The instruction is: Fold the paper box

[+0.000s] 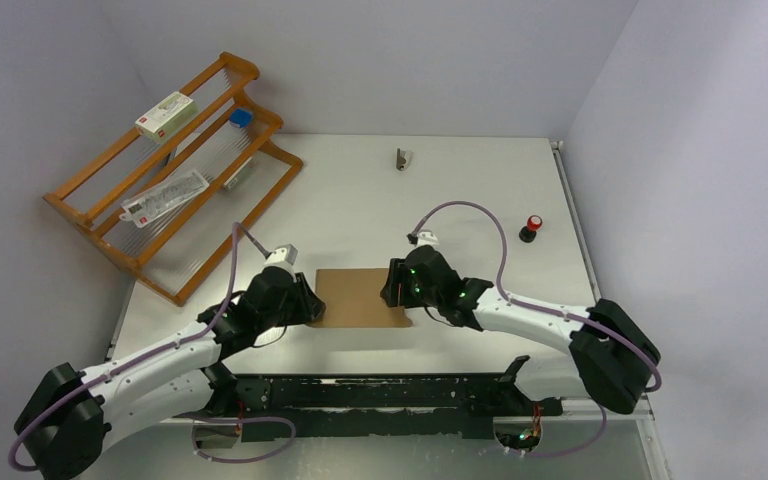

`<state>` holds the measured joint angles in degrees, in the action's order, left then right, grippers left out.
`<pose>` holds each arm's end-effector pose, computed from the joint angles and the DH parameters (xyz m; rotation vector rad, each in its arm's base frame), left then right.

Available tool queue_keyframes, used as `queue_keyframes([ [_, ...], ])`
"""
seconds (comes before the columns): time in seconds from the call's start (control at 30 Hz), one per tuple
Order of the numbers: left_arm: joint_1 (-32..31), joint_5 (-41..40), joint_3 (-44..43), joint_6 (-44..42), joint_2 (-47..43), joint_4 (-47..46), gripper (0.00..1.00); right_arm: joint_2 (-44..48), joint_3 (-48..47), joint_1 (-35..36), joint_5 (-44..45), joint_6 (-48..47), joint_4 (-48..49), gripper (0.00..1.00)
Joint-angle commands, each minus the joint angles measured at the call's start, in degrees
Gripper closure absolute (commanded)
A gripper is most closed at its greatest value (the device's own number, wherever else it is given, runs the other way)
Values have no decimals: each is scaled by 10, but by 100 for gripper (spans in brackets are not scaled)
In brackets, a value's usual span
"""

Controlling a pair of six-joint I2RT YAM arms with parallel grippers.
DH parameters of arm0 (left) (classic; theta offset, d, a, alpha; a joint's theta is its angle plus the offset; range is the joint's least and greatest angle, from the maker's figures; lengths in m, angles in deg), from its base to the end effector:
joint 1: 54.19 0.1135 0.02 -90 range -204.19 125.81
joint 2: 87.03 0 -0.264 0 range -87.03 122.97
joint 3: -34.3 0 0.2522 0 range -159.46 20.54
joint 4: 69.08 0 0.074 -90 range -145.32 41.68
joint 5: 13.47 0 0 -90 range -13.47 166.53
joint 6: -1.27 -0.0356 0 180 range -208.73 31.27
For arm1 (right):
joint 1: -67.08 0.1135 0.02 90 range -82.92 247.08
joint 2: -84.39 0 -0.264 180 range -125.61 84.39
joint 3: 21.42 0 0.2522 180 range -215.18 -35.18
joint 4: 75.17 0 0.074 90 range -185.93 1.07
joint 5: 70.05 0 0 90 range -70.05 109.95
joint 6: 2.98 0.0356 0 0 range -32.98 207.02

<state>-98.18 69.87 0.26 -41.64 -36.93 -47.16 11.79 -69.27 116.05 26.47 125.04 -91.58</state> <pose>0.1318 -0.1215 0.1790 -0.1292 2.3282 -0.7168 0.1688 0.1878 0.1879 -0.1652 2.3668 0.6432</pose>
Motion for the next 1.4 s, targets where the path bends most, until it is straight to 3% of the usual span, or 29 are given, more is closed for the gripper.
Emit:
queue_keyframes([
  [0.0, -2, 0, -2, 16, 11, -93, 69, -34, 2, 2, -44, 16, 107, 43],
  [0.37, -2, -86, -20, -25, 35, -97, 69, -85, -59, -32, -5, -55, 123, 43],
  [0.73, -2, -136, 6, -24, -74, -11, 53, 1, 3, -57, 5, -63, 89, 39],
  [1.0, -2, -104, 7, -29, -8, -64, 51, -10, 44, -63, -23, -50, 119, 43],
  [1.37, -2, -65, 58, -18, 49, -119, 60, -30, 103, -66, -39, -38, 173, 51],
])
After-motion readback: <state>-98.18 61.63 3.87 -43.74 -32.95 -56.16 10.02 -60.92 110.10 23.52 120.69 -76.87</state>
